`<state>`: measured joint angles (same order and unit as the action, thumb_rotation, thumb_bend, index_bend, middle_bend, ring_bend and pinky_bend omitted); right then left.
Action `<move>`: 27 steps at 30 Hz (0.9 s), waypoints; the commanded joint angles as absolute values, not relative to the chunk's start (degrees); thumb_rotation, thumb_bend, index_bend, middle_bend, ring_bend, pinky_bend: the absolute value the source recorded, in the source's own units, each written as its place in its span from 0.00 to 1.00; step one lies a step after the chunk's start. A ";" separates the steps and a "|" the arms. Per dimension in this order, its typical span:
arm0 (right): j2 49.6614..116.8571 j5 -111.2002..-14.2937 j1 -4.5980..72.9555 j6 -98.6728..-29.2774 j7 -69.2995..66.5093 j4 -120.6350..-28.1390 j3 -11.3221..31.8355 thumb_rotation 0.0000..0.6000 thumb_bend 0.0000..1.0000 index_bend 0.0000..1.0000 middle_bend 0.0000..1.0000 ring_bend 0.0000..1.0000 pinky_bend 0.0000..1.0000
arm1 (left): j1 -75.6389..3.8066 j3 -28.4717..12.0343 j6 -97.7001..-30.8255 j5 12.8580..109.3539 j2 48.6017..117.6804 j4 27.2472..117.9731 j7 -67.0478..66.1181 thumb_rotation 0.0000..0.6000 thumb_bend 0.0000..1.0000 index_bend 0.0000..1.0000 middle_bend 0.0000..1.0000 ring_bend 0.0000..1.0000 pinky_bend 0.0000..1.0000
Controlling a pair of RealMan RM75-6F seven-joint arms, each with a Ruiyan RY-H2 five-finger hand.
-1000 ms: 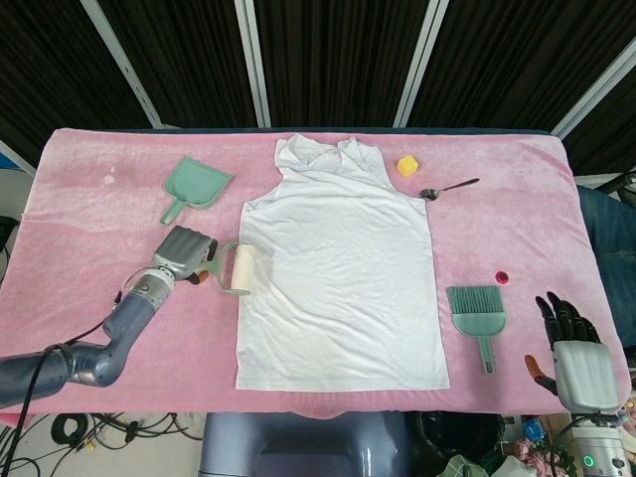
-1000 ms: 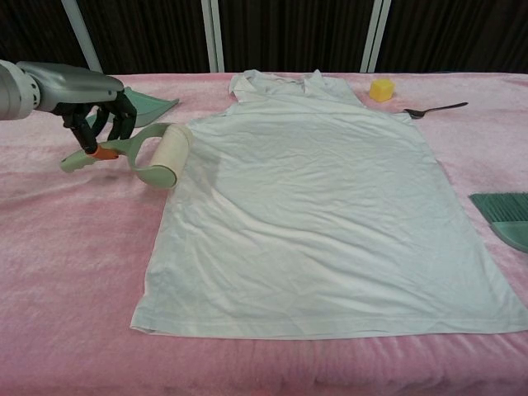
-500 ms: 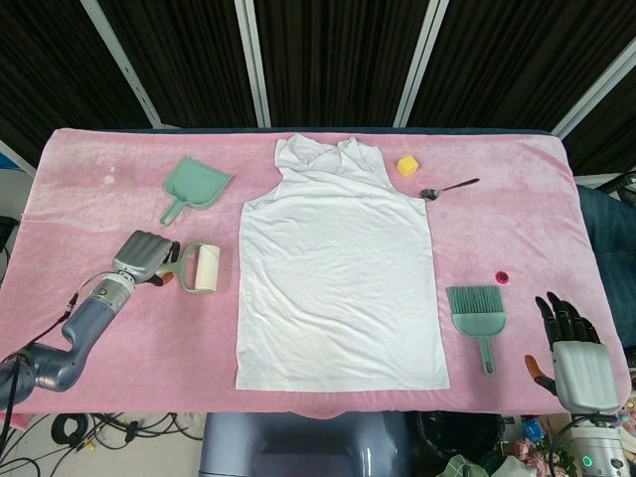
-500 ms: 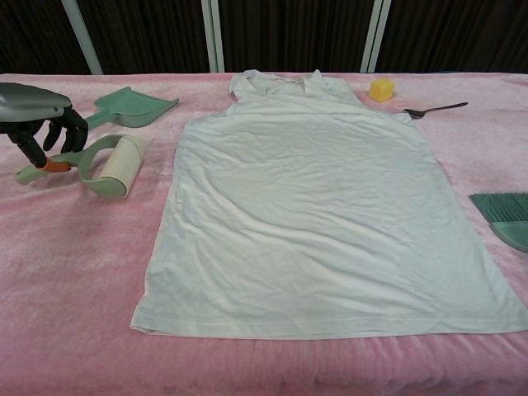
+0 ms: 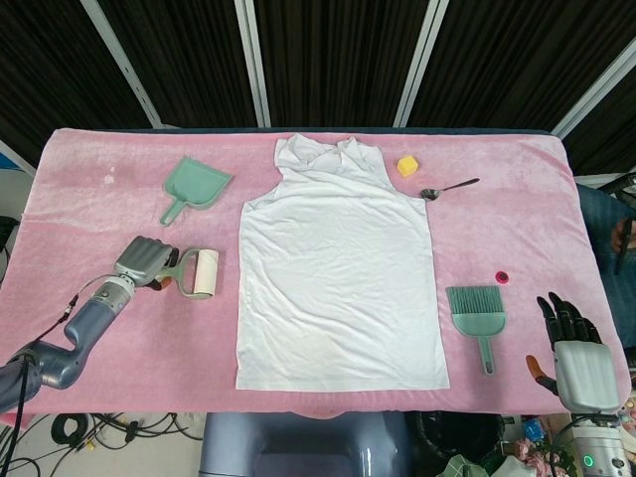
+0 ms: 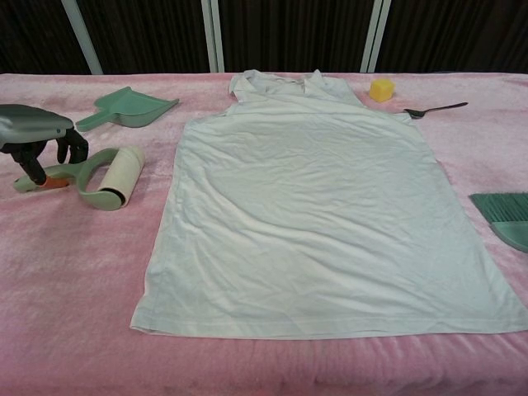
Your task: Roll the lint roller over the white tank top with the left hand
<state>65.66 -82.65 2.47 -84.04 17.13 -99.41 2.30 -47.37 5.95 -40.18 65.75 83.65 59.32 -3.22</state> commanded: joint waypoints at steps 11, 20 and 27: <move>65.56 -82.29 2.52 -83.75 17.66 -99.66 2.26 1.00 0.21 0.00 0.04 0.10 0.21 | -48.06 1.10 -42.27 53.09 76.62 73.35 -13.76 1.00 0.24 0.21 0.15 0.12 0.42; 65.47 -82.14 2.49 -83.80 18.07 -99.80 2.28 1.00 0.21 0.00 0.04 0.10 0.21 | -44.28 0.31 -56.77 53.67 65.16 91.94 -20.08 1.00 0.25 0.21 0.14 0.09 0.26; 65.41 -81.74 2.82 -83.63 17.93 -99.49 2.80 1.00 0.21 0.00 0.04 0.10 0.21 | -32.08 4.15 -75.57 66.16 56.73 104.10 -14.01 1.00 0.25 0.21 0.13 0.06 0.20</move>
<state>65.42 -81.74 2.79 -83.60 17.99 -99.51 2.74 -39.65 1.59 -65.69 58.40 61.72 97.99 -17.64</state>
